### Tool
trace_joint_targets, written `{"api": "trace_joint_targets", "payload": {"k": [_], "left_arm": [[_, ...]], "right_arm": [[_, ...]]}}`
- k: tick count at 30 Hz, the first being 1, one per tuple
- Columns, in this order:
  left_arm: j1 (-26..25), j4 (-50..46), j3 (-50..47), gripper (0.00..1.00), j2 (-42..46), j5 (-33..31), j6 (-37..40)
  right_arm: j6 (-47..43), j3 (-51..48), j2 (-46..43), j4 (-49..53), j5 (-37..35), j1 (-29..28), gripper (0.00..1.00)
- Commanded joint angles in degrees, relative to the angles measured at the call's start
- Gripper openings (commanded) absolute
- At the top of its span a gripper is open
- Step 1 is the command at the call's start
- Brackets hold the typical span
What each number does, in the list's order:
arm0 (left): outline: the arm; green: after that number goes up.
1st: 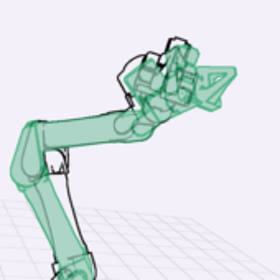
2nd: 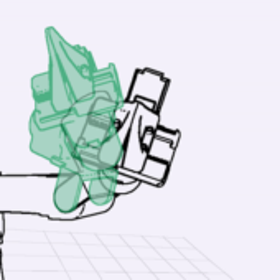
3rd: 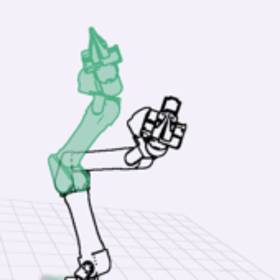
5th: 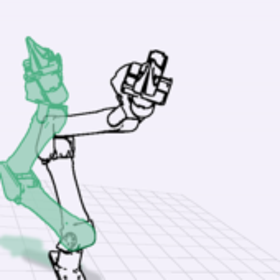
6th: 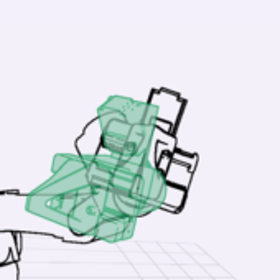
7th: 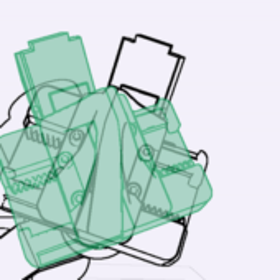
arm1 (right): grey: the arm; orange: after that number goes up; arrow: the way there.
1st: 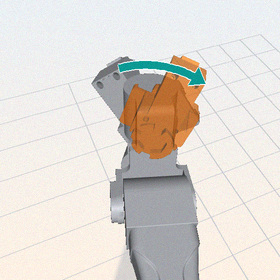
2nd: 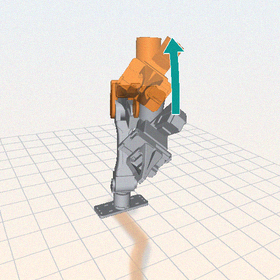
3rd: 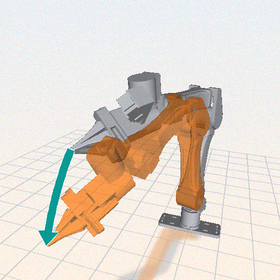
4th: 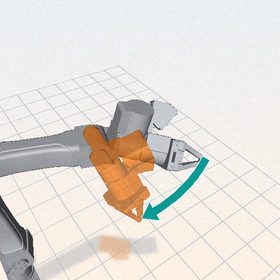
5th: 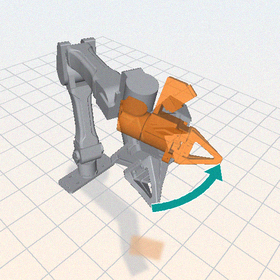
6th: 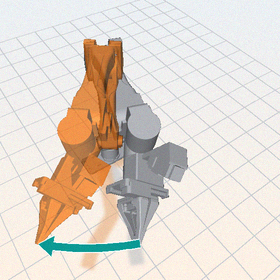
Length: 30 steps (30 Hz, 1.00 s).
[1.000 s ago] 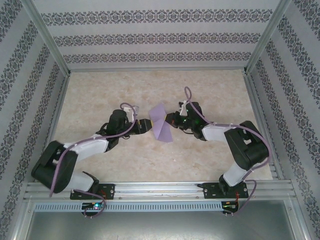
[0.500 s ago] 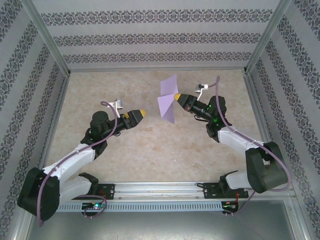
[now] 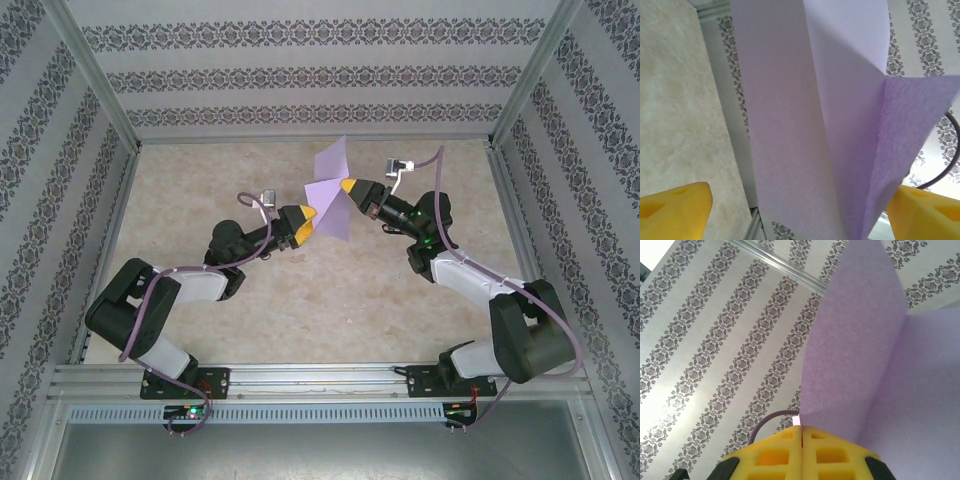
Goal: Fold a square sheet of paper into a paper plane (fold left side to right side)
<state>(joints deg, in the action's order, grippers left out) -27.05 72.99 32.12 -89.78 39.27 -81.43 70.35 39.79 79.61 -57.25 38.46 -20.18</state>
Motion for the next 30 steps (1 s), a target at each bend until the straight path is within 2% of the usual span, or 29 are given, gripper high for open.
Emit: {"api": "trace_joint_targets", "payload": {"k": [1, 27, 30], "left_arm": [[-0.9, 8.8, 2.1, 0.88, -0.3, 1.1, -2.5], [-1.1, 8.7, 2.7, 0.35, -3.4, 0.2, -2.9], [-1.1, 8.7, 2.7, 0.29, -3.7, 0.2, -2.9]], "right_arm": [[0.2, 1.3, 1.3, -3.3, -0.4, -0.5, 0.00], [-0.8, -2.8, 1.9, -2.9, -2.5, -1.3, 0.00], [-0.9, -3.1, 1.6, -2.8, -2.6, -1.3, 0.04]]}}
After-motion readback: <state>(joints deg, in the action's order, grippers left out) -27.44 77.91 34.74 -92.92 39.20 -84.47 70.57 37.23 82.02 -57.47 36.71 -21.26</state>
